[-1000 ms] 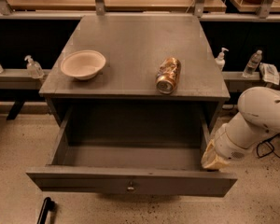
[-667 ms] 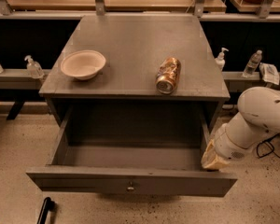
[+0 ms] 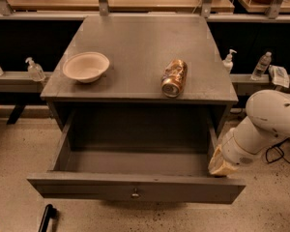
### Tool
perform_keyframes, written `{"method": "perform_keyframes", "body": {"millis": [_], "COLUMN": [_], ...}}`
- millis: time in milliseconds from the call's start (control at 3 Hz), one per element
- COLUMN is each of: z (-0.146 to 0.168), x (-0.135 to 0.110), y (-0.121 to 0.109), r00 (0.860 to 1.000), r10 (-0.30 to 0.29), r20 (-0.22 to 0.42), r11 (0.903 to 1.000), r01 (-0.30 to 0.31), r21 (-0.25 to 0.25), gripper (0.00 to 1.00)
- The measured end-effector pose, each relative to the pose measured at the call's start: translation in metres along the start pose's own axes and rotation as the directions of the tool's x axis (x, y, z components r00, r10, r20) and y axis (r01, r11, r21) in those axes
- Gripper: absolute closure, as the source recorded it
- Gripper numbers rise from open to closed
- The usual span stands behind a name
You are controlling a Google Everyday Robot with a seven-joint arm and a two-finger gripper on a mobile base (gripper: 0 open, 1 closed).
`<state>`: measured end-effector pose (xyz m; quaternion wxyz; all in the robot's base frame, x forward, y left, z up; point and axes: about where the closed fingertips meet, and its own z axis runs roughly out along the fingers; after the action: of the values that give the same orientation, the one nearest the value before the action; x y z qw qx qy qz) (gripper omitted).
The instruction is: Open top drawer
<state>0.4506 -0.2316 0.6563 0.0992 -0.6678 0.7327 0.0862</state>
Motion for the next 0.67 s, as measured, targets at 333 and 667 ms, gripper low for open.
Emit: {"method": "perform_keyframes", "body": {"millis": [333, 667], "z": [0.0000, 0.0000], "x": [-0.0001, -0.0002], "y": [0.0000, 0.0000], "r00": [1.000, 1.000], "r10": [0.000, 0.000], "r20": [0.000, 0.000], "r11": [1.0000, 1.0000], "r01": [0.000, 0.000], "r21": [0.000, 0.000], "gripper": [0.82, 0.59]}}
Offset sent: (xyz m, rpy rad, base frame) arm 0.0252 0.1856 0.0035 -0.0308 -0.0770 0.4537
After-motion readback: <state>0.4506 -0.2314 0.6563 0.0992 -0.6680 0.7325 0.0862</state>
